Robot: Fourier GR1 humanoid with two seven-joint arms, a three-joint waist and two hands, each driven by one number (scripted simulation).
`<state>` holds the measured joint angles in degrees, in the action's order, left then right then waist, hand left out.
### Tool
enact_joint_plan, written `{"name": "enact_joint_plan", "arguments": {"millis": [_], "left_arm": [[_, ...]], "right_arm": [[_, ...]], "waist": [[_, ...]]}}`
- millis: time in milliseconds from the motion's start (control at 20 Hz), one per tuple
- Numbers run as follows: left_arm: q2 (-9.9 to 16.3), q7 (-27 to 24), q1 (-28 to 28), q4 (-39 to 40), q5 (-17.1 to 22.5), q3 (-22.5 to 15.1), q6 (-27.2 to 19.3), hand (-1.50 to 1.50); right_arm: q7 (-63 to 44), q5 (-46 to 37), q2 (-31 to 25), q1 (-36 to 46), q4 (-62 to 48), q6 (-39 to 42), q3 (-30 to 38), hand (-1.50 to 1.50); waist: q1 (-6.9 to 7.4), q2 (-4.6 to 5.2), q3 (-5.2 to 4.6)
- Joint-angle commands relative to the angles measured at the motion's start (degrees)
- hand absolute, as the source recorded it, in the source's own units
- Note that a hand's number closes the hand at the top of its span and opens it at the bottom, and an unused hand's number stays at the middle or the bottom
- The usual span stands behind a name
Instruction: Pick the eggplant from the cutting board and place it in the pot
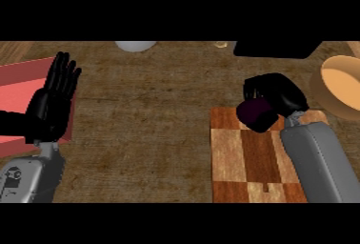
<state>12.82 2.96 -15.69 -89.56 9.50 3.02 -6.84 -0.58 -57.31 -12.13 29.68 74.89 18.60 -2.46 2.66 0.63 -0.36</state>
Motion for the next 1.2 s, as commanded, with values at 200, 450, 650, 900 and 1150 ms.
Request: {"name": "enact_joint_plan", "arguments": {"millis": [200, 450, 650, 900, 1150], "left_arm": [[-0.26, 0.78, -2.05, 0.06, -0.01, -1.5, 1.04, 0.0], [-0.58, 0.84, -1.98, 0.32, -0.31, -1.94, 0.99, 0.0], [-1.11, 0.74, -3.37, 1.38, -0.6, -1.29, -0.19, 0.0], [-0.23, -2.54, -2.24, 4.88, -0.12, 0.96, 1.03, 0.0], [-2.9, -3.58, 2.32, 1.99, -2.35, -1.02, -1.35, 0.0]], "right_arm": [[-34.24, -14.97, 3.63, 16.87, -3.88, -12.95, 8.61, 1.5], [-51.92, -27.46, 3.65, 27.22, -7.96, -19.26, 9.29, 1.5], [-59.94, -36.08, 2.04, 33.74, -15.36, -23.58, 8.67, 1.5], [-65.37, -39.67, 1.66, 38.68, -22.61, -26.41, 10.55, 1.5], [-59.79, -34.95, -3.3, 36.87, -21.26, -21.5, 15.59, 1.5]], "waist": [[2.92, 0.43, -0.17], [3.25, 0.45, 0.03], [1.96, 0.71, 0.18], [-0.62, 0.2, 0.26], [-2.22, -0.67, 0.35]]}}
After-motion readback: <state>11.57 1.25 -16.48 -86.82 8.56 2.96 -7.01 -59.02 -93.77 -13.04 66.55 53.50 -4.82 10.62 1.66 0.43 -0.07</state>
